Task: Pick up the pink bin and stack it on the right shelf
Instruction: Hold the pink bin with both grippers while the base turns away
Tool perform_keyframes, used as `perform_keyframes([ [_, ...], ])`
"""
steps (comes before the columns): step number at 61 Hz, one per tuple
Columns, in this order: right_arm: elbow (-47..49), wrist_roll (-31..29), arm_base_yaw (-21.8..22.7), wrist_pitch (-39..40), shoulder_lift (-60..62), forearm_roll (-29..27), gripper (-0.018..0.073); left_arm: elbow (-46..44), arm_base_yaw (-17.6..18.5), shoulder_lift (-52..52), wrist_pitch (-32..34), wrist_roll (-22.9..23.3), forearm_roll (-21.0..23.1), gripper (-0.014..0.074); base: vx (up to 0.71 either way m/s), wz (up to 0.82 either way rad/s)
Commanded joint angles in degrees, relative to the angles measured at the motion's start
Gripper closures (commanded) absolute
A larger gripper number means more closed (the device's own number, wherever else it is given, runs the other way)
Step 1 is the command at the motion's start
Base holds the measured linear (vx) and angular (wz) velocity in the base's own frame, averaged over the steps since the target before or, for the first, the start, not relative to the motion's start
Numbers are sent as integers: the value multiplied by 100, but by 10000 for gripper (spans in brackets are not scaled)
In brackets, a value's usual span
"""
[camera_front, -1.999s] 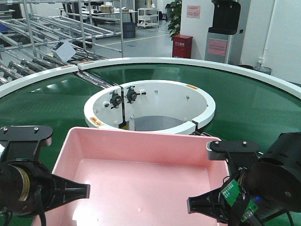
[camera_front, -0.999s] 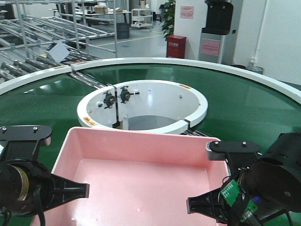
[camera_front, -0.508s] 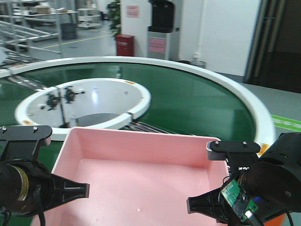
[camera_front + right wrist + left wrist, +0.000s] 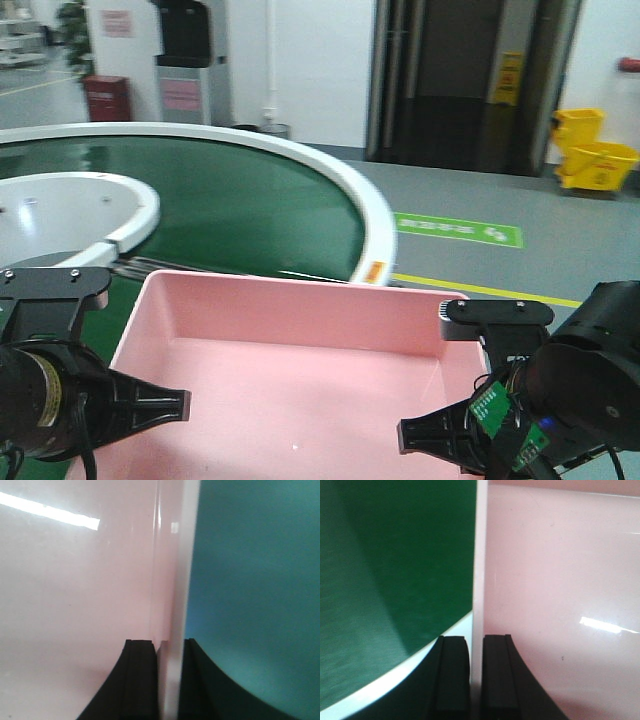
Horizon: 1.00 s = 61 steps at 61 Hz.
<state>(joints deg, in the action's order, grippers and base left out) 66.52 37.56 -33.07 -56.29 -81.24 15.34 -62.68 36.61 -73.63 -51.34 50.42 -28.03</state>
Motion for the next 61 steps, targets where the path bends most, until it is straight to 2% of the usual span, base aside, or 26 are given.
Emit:
perform_keyframes([
  [1, 120, -68, 45, -180, 197, 553, 496, -173, -12, 211, 149, 80, -506, 582, -11, -59],
  [43, 120, -68, 45, -205, 197, 553, 496, -173, -12, 211, 143, 80, -506, 582, -6, -67],
  [61, 120, -68, 45, -206, 197, 532, 496, -173, -12, 211, 143, 80, -506, 582, 8, -47],
])
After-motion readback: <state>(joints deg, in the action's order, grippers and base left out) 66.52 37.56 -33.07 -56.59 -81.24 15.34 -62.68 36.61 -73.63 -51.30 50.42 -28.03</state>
